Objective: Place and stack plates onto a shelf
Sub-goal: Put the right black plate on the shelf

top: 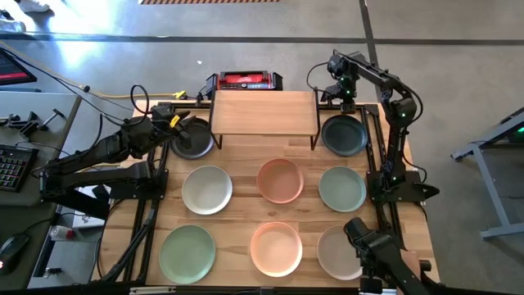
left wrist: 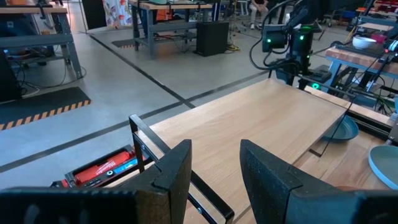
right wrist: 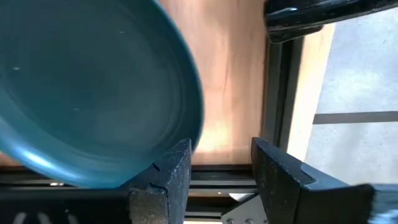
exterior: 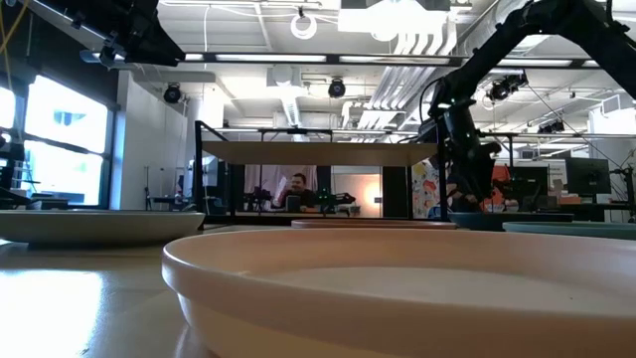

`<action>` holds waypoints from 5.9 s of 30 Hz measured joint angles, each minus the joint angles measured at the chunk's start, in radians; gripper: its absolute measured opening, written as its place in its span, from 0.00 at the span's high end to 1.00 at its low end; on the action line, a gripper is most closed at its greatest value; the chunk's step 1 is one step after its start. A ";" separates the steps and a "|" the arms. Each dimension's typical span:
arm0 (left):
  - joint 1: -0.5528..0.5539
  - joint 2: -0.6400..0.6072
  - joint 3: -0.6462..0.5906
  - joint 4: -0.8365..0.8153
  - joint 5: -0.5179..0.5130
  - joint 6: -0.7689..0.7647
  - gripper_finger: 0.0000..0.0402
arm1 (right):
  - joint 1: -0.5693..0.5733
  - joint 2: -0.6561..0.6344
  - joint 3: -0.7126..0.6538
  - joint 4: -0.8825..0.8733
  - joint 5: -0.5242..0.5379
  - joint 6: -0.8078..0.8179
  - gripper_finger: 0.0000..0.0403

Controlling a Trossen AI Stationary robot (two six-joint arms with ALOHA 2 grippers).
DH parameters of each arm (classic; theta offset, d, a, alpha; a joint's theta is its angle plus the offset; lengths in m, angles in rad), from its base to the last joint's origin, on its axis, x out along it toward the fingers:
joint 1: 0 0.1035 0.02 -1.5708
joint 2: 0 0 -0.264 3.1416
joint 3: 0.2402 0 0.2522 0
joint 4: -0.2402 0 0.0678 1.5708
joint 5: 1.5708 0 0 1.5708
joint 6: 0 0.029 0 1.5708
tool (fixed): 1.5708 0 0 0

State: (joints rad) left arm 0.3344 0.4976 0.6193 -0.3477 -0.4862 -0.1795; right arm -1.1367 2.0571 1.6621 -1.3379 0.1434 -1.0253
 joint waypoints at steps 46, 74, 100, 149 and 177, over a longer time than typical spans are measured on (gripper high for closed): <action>0.000 0.000 0.000 0.001 -0.034 0.000 0.69 | -0.092 0.026 0.116 -0.122 -0.169 0.078 0.64; 0.000 0.000 0.000 0.001 -0.034 0.000 0.69 | 0.083 0.007 0.688 -0.230 -0.314 0.785 0.64; 0.000 0.000 0.000 0.000 -0.022 -0.001 0.69 | 0.658 -0.103 0.663 -0.233 -0.414 1.232 0.64; 0.000 0.000 0.000 -0.099 -0.014 -0.028 0.69 | 0.947 -0.590 -0.616 0.181 0.024 1.607 0.64; -0.001 0.000 0.000 -0.096 -0.014 -0.054 0.69 | 0.875 -0.576 -0.873 0.443 0.252 1.541 0.64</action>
State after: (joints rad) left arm 0.3336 0.4973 0.6197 -0.4438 -0.4999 -0.2334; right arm -0.2621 1.4807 0.7895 -0.8949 0.3952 0.5152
